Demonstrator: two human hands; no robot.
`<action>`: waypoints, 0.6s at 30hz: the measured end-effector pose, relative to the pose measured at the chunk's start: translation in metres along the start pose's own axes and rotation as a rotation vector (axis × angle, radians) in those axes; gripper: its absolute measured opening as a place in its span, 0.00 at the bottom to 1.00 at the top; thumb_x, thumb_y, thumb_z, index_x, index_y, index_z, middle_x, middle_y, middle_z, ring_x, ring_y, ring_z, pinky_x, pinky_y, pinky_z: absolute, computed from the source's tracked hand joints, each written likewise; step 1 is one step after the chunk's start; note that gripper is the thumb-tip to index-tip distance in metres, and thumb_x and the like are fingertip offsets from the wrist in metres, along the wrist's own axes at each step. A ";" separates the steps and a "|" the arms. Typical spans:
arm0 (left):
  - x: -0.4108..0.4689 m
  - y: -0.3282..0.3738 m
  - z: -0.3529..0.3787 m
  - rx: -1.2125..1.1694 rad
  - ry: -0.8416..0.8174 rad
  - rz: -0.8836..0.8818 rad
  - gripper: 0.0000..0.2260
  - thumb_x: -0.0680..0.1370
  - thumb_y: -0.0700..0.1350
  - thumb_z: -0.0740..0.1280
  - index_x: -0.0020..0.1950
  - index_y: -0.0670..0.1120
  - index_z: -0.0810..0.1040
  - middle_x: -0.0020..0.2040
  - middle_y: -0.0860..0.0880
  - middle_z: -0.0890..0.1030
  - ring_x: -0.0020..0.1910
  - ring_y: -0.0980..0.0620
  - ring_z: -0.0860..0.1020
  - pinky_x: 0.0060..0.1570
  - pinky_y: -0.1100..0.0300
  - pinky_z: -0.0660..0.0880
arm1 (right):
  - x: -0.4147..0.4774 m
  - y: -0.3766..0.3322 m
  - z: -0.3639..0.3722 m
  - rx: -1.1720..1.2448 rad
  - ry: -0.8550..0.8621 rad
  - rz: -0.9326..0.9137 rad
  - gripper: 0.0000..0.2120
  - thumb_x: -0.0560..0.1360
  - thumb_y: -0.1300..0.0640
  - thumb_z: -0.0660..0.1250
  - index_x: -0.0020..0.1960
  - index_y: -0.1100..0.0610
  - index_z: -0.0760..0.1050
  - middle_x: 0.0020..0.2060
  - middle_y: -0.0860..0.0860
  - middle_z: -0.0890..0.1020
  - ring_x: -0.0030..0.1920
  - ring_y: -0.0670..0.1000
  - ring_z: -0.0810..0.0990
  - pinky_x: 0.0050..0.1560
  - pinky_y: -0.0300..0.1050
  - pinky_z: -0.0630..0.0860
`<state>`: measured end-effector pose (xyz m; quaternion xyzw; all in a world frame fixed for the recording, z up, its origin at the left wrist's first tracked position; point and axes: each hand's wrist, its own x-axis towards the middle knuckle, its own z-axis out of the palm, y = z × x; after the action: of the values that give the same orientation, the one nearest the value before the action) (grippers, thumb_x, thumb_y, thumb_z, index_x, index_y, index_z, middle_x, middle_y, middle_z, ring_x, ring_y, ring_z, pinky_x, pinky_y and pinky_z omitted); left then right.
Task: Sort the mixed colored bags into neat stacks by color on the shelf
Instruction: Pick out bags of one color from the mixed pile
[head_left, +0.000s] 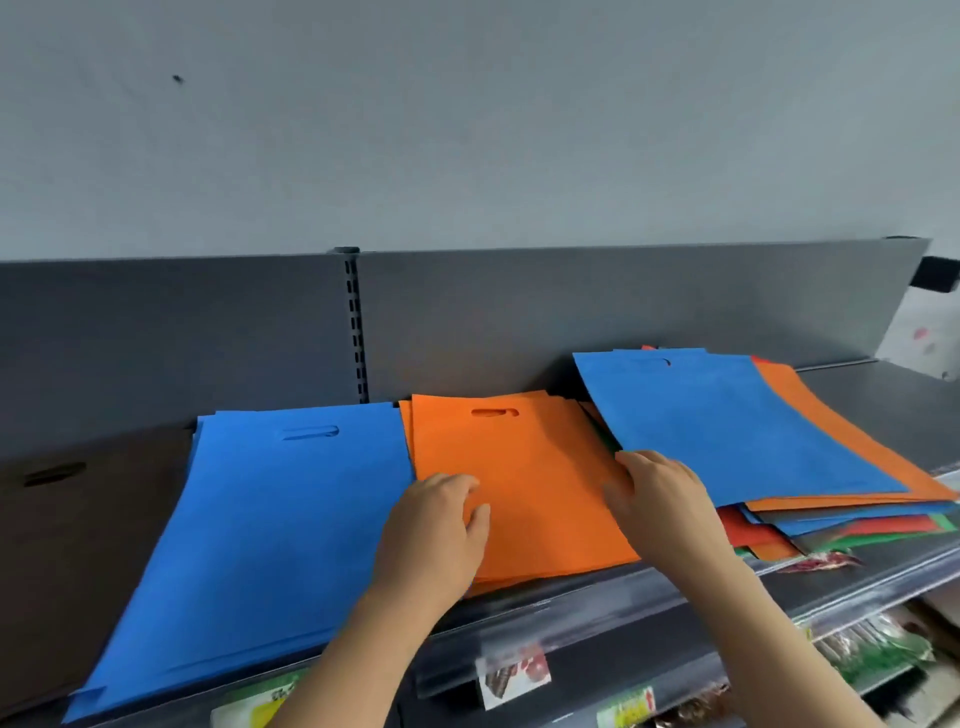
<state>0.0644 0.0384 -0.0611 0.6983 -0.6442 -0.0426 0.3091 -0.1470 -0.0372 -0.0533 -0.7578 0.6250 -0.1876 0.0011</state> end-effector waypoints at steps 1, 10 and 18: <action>0.009 0.015 0.013 -0.035 -0.013 0.002 0.16 0.80 0.52 0.60 0.67 0.50 0.74 0.62 0.54 0.76 0.61 0.55 0.72 0.60 0.62 0.70 | 0.007 0.020 -0.004 -0.019 -0.008 0.015 0.16 0.78 0.51 0.60 0.59 0.60 0.74 0.56 0.53 0.79 0.56 0.56 0.75 0.58 0.47 0.70; 0.077 0.126 0.116 -0.293 -0.227 -0.170 0.25 0.80 0.52 0.60 0.75 0.44 0.61 0.60 0.52 0.77 0.54 0.56 0.75 0.52 0.60 0.73 | 0.059 0.180 -0.021 -0.098 -0.119 0.164 0.14 0.79 0.47 0.55 0.44 0.57 0.69 0.42 0.51 0.72 0.52 0.56 0.75 0.52 0.47 0.67; 0.105 0.155 0.150 -0.757 -0.056 -0.465 0.13 0.78 0.43 0.67 0.61 0.46 0.70 0.50 0.51 0.79 0.43 0.53 0.79 0.44 0.51 0.78 | 0.061 0.215 -0.028 0.135 -0.128 -0.004 0.16 0.79 0.50 0.58 0.59 0.59 0.75 0.55 0.51 0.78 0.59 0.56 0.75 0.57 0.47 0.69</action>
<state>-0.1227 -0.1127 -0.0709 0.6608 -0.4172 -0.3628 0.5077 -0.3496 -0.1359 -0.0612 -0.7675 0.6083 -0.1804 0.0915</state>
